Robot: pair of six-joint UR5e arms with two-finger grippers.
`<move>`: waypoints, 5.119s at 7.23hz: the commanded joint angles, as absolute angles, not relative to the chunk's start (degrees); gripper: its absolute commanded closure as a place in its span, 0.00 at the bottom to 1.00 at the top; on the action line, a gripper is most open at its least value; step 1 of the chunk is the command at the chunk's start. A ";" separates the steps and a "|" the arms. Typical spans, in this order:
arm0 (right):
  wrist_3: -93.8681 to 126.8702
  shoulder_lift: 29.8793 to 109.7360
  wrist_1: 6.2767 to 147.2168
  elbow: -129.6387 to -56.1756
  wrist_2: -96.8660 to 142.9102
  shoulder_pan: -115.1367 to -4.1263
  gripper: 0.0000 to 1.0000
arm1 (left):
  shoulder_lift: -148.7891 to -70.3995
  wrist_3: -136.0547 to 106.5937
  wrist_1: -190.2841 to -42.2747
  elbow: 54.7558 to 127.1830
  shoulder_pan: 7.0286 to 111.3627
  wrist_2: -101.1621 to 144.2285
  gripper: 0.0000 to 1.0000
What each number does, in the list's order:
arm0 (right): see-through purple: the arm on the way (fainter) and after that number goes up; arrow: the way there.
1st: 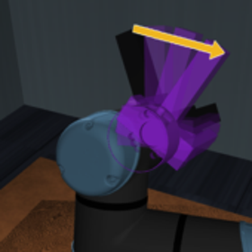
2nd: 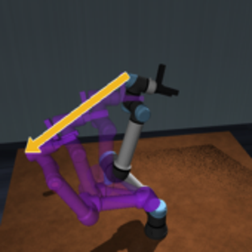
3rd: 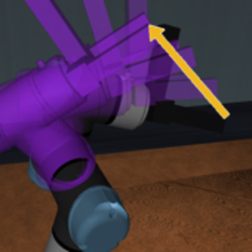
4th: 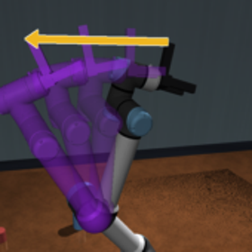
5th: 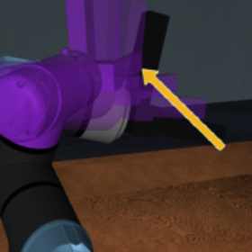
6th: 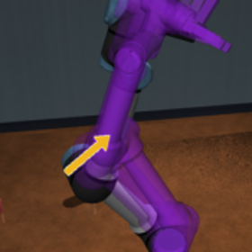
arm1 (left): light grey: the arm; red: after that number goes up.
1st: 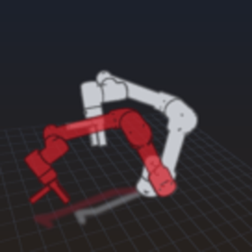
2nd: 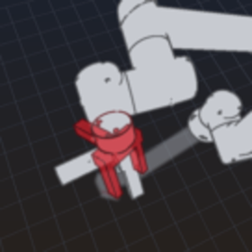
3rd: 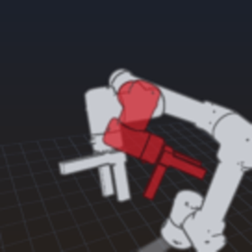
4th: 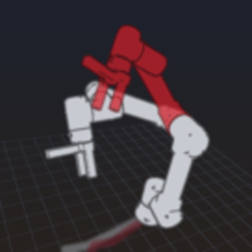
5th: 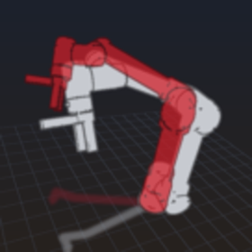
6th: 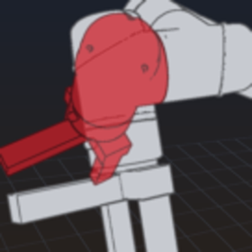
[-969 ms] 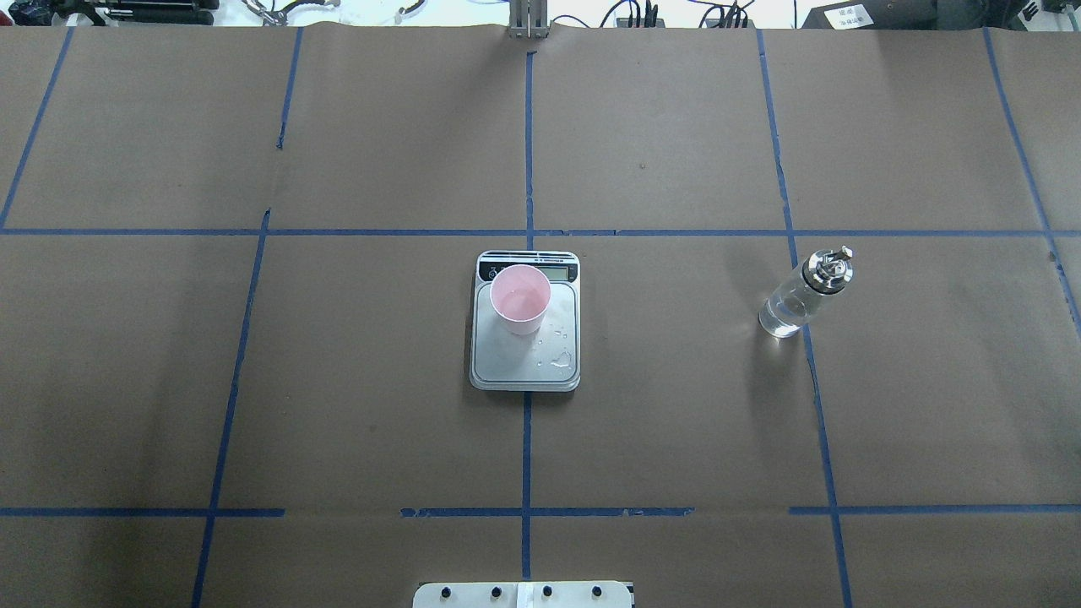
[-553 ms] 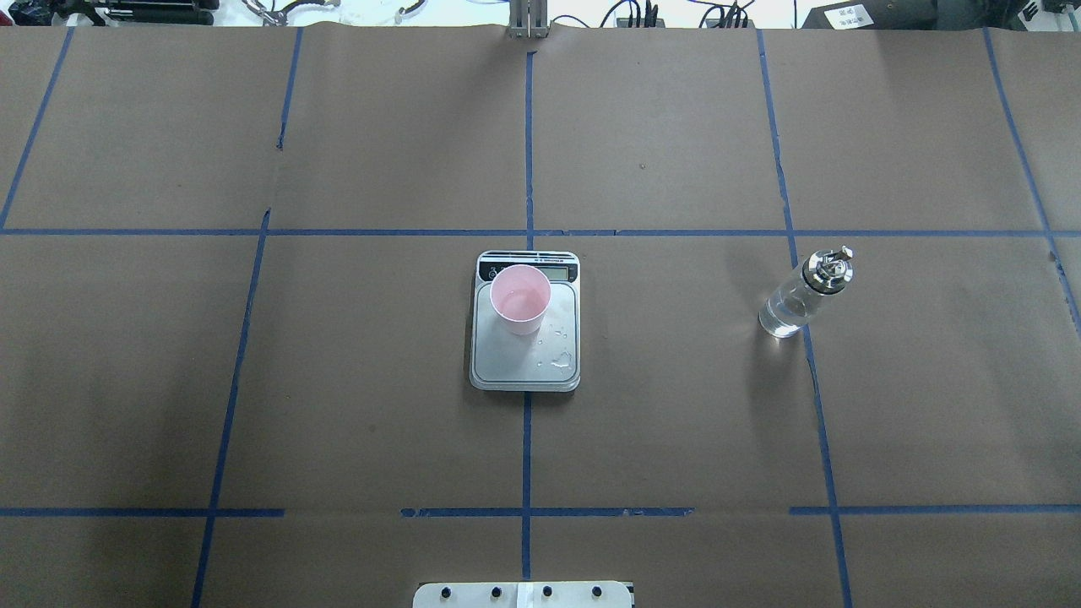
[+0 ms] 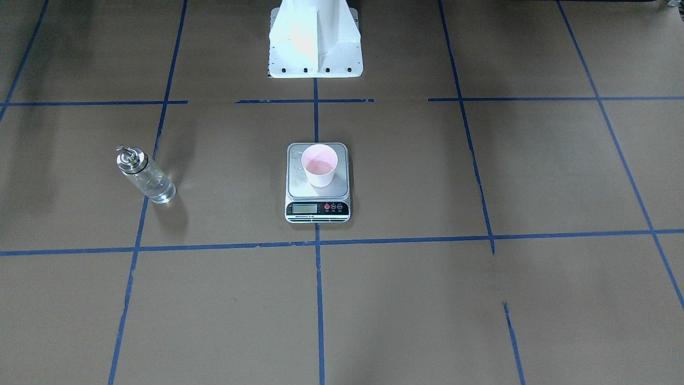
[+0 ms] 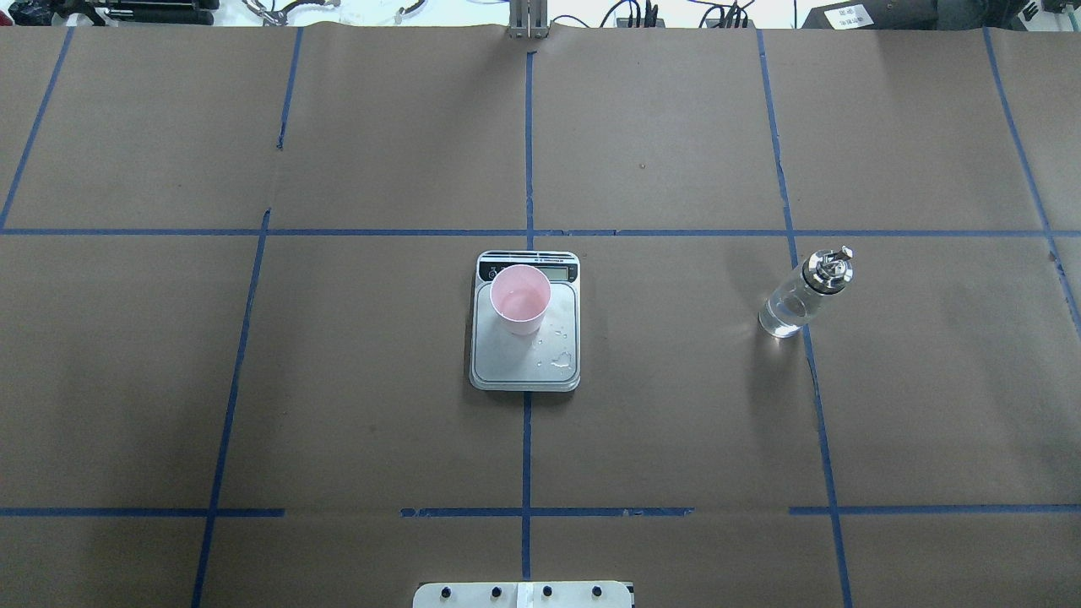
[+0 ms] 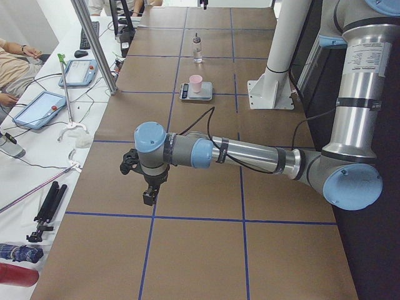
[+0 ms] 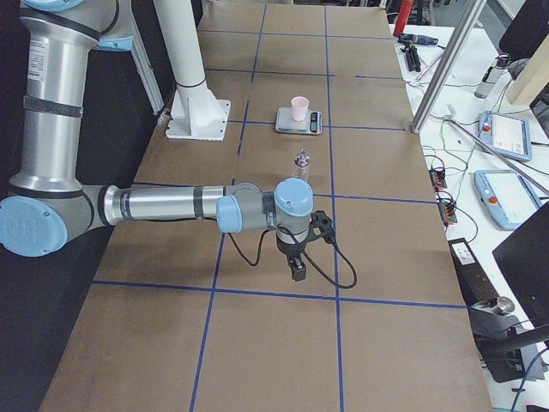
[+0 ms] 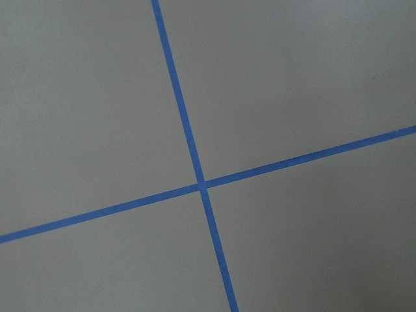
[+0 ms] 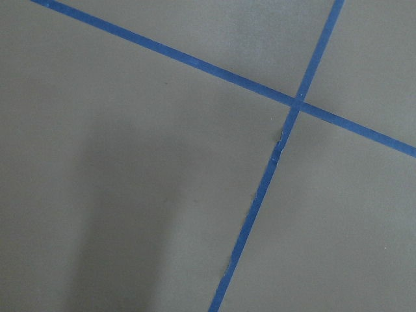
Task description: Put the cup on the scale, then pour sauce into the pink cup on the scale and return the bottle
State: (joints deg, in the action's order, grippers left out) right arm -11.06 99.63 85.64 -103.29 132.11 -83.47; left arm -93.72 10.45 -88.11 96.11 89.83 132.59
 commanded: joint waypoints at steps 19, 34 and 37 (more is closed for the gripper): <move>-10.90 101.34 85.69 -103.62 132.80 -83.50 0.00 | -87.36 11.42 -88.59 99.32 89.65 138.43 0.00; -11.78 100.72 90.09 -103.97 130.34 -82.00 0.00 | -86.66 19.95 -88.07 97.82 89.82 135.97 0.00; -11.87 100.98 90.09 -105.11 130.69 -82.53 0.00 | -86.66 20.04 -88.07 97.82 89.82 136.05 0.00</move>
